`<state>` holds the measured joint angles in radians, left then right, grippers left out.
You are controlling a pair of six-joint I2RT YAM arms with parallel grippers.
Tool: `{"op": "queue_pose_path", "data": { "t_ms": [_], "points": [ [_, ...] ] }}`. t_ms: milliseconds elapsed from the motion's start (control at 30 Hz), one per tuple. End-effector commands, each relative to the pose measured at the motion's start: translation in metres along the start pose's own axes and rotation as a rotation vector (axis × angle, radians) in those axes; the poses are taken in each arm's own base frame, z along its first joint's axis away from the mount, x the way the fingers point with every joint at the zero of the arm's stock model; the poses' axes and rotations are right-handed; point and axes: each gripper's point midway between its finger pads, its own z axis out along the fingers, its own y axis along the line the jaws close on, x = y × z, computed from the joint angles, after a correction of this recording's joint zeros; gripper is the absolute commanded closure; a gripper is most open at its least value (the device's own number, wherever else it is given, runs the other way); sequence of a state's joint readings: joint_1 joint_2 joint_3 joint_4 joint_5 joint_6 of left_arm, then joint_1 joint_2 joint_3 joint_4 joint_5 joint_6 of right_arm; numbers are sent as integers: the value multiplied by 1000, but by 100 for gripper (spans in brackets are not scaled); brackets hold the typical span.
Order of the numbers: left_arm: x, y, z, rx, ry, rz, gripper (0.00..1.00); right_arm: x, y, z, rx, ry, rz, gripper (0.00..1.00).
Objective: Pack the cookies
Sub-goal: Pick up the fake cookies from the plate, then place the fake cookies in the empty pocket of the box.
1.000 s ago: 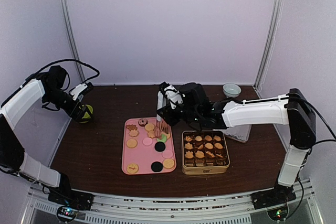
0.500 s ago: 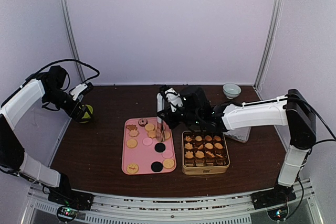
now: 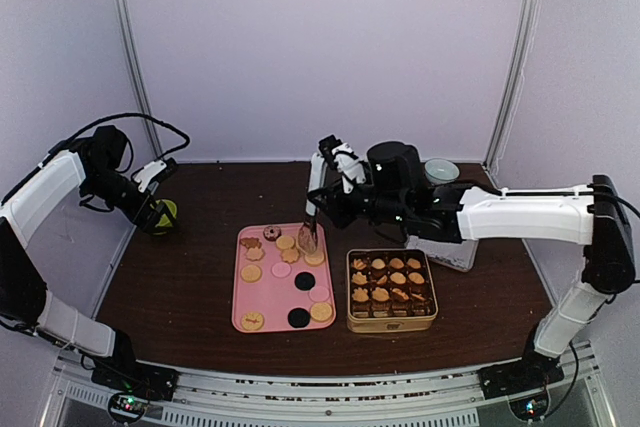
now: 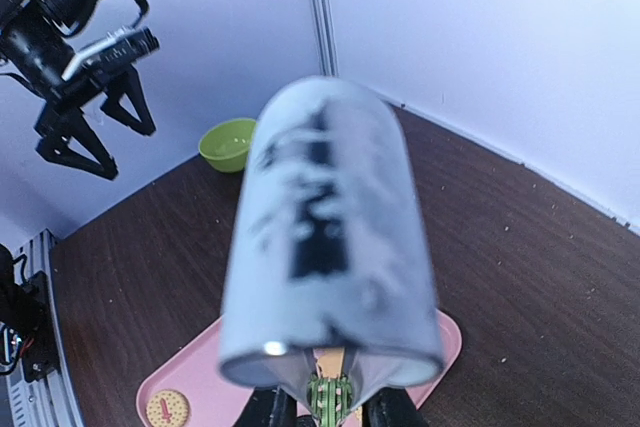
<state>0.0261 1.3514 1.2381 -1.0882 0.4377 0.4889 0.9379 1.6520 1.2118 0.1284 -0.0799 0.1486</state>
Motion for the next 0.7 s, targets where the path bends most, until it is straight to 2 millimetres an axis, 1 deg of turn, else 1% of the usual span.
{"op": "queue_pose_path", "data": {
  "t_ms": [0,133,233,333,400,533,667],
  "points": [
    [-6,-3,-9,-5,-30,27,8,-28,0,-44,8,-62,-33,100],
    [-7,-8,-10,17,-38,27,7,-5,-1,-77,6,-6,-41,100],
    [-9,-7,-11,13,-46,31,7,19,1,-99,5,56,-50,100],
    [-10,-6,-11,8,-43,34,7,37,4,-119,12,100,-59,100],
    [-9,-6,-11,8,-41,32,7,45,6,-129,14,116,-56,100],
    [-9,-6,-9,14,-40,27,7,52,11,-141,6,118,-37,100],
    [-9,-5,-9,13,-38,27,8,57,16,-143,-3,131,-36,100]
  ]
}}
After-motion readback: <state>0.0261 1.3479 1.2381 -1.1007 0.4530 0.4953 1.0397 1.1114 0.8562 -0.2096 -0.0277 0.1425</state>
